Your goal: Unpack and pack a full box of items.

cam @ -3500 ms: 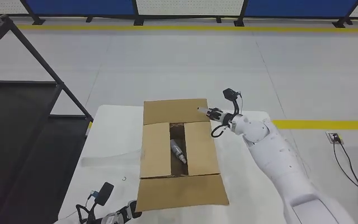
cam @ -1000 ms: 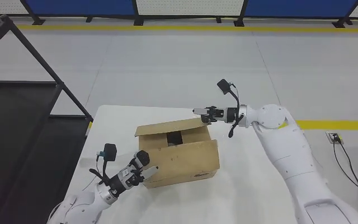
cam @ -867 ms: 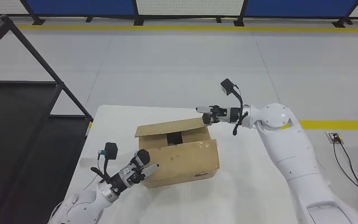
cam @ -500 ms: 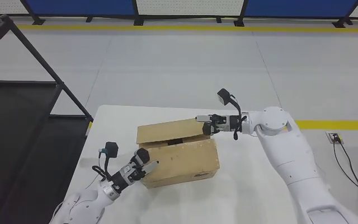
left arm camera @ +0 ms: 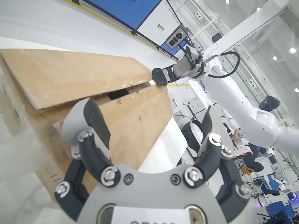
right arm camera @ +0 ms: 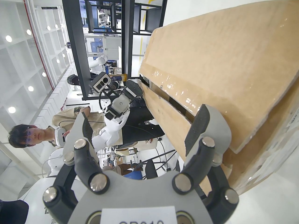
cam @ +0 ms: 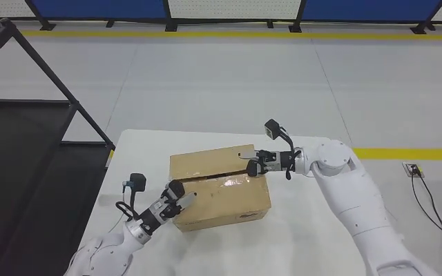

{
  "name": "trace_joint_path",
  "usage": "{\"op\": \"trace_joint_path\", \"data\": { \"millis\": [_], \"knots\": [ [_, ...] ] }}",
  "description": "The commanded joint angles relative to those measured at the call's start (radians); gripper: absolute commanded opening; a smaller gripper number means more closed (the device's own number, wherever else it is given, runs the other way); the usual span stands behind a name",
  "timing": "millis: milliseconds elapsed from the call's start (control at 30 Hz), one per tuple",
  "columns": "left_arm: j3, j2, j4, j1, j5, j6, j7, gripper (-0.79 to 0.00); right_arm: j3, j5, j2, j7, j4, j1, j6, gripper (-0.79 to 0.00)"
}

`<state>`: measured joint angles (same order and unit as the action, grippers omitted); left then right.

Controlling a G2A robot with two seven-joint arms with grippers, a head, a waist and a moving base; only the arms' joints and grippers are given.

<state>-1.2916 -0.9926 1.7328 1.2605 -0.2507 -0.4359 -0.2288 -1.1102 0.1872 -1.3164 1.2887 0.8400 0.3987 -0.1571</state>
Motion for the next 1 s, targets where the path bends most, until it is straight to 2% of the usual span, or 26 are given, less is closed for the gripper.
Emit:
{"op": "trace_joint_path", "data": {
  "millis": [0, 100, 267, 533, 667, 967],
  "knots": [
    [-0.015, -0.001, 0.002, 0.006, 0.006, -0.004, 0.031, 0.0, 0.001, 0.003, 0.001, 0.001, -0.003, 0.005, -0.007, 0.0],
    [-0.06, -0.002, 0.002, 0.03, 0.046, -0.021, 0.089, 0.0, -0.002, 0.016, 0.003, -0.008, -0.005, 0.013, -0.02, 0.0],
    [-0.185, 0.003, -0.017, 0.098, 0.144, -0.056, 0.155, 0.0, -0.001, 0.026, 0.007, -0.006, -0.006, 0.028, -0.033, 0.0],
    [-0.321, 0.006, -0.075, 0.217, 0.243, -0.09, 0.18, 0.0, 0.014, 0.04, 0.005, -0.026, -0.034, 0.03, -0.057, 0.0],
    [-0.349, 0.007, -0.077, 0.256, 0.267, -0.12, 0.122, 0.0, 0.017, 0.039, 0.005, -0.027, -0.038, 0.027, -0.065, 0.0],
    [-0.348, 0.007, -0.079, 0.256, 0.26, -0.115, 0.12, 0.0, 0.017, 0.039, 0.005, -0.027, -0.038, 0.027, -0.065, 0.0]
  ]
}}
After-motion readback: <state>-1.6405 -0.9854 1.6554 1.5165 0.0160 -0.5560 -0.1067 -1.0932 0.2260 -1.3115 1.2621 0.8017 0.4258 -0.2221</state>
